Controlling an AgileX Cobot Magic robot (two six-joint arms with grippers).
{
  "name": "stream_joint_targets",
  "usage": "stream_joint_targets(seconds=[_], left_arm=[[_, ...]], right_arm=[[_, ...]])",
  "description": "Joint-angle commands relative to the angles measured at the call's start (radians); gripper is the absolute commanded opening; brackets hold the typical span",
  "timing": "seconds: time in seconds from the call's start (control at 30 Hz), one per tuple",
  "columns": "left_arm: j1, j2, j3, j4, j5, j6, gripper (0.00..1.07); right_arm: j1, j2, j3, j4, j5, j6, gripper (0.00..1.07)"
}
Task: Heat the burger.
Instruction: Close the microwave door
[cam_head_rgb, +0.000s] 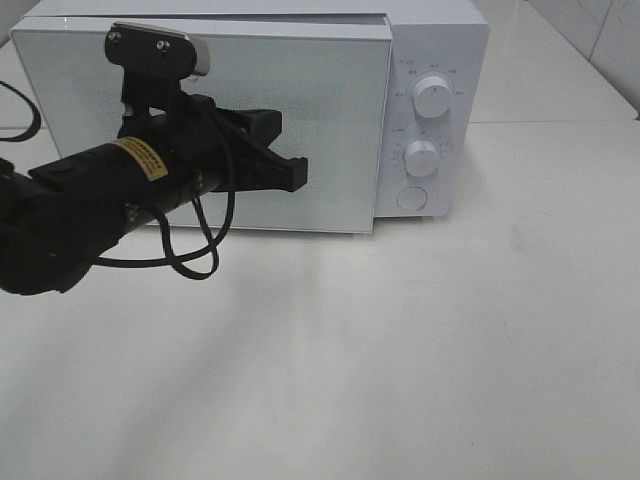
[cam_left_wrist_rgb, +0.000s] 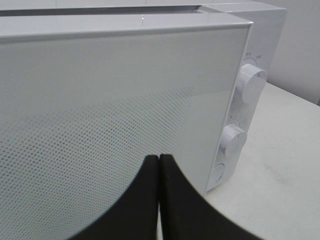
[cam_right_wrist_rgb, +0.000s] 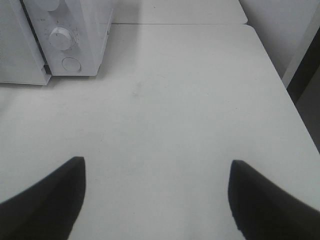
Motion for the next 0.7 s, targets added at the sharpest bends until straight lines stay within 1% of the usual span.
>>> stream_joint_targets(seconds=[0.03,0.2,0.27,0.3,0.37,0.47,0.53,0.57,0.7], left_arm=[[-0.008,0.037,-0.059,-0.038,-0.004,0.019,0.00],[-0.008,0.055,-0.095,-0.063,-0.006,0.019,0.00],[-0.008,0.088,-0.138,-0.073,-0.002,0.019,0.00],[-0.008,0.088,-0.138,-0.073,-0.002,0.019,0.00],[-0.008,0.114,-0.173,-0.077,0.005,0.019,0.00],[-0.008,0.123,-0.186,-0.080,0.006,0.019,0.00],[-0.008,0.154,-0.236,-0.089,0.023,0.019,0.00],[-0.008,0.154,-0.236,-0.089,0.023,0.019,0.00],[-0.008,0.189,-0.294,-0.089,0.048,0.019,0.00]], right_arm=[[-0.001,-0.026,0.006,-0.004,-0.007,-0.008,0.76],[-0.001,-0.026,0.006,-0.004,-0.007,-0.008,0.76],[-0.001,-0.026,0.006,-0.004,-0.007,-0.008,0.76],[-0.001,-0.026,0.006,-0.004,-0.007,-0.008,0.76],[-0.001,-0.026,0.006,-0.004,-0.007,-0.008,0.76],[-0.001,-0.026,0.006,-0.004,-0.007,-0.008,0.76],[-0.001,-0.026,0.006,-0.004,-0.007,-0.008,0.76],[-0.001,-0.026,0.006,-0.004,-0.007,-0.008,0.76],[-0.001,-0.026,0.006,-0.004,-0.007,-0.008,0.76]])
